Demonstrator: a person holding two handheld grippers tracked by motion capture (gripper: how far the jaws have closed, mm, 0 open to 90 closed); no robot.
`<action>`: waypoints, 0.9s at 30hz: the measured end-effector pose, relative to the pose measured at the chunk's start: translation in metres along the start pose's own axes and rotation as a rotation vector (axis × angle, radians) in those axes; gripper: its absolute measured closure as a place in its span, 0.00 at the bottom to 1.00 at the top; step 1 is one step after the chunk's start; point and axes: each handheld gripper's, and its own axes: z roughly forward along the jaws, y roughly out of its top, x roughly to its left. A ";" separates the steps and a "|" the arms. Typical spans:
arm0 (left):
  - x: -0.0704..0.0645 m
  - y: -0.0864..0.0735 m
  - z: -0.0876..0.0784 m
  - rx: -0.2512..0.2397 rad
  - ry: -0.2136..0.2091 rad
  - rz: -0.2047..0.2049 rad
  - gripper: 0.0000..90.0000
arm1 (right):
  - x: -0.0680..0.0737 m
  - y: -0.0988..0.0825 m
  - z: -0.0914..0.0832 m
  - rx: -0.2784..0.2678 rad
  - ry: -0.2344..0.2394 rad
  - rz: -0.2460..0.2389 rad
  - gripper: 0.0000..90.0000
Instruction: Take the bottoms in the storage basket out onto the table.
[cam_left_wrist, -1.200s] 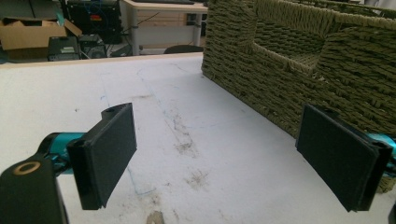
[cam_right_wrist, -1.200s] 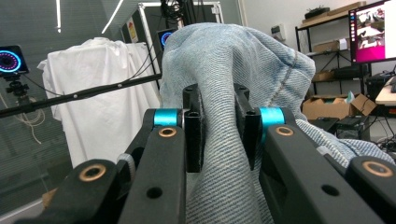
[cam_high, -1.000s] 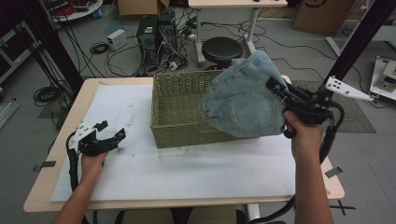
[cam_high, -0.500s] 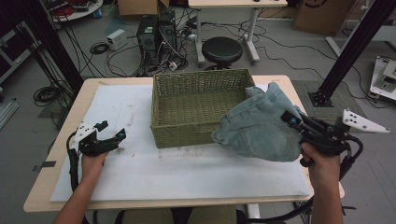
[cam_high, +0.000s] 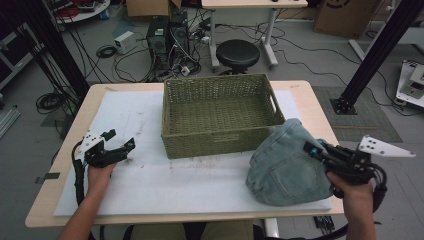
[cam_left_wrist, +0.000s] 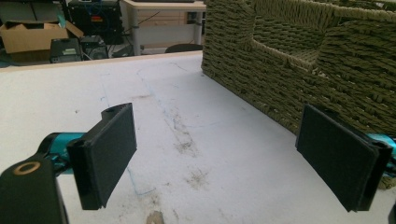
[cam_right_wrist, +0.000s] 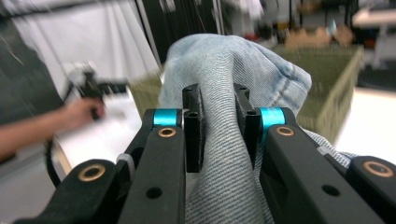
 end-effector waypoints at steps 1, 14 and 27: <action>0.000 0.000 0.000 0.000 0.000 0.000 0.14 | -0.002 -0.005 0.004 0.018 -0.010 0.002 0.87; -0.001 0.000 0.000 0.003 -0.001 0.011 0.14 | -0.019 -0.037 0.036 0.175 -0.149 -0.054 0.86; -0.001 0.000 0.000 0.003 -0.004 0.015 0.14 | -0.023 -0.067 0.075 0.381 -0.138 -0.151 0.85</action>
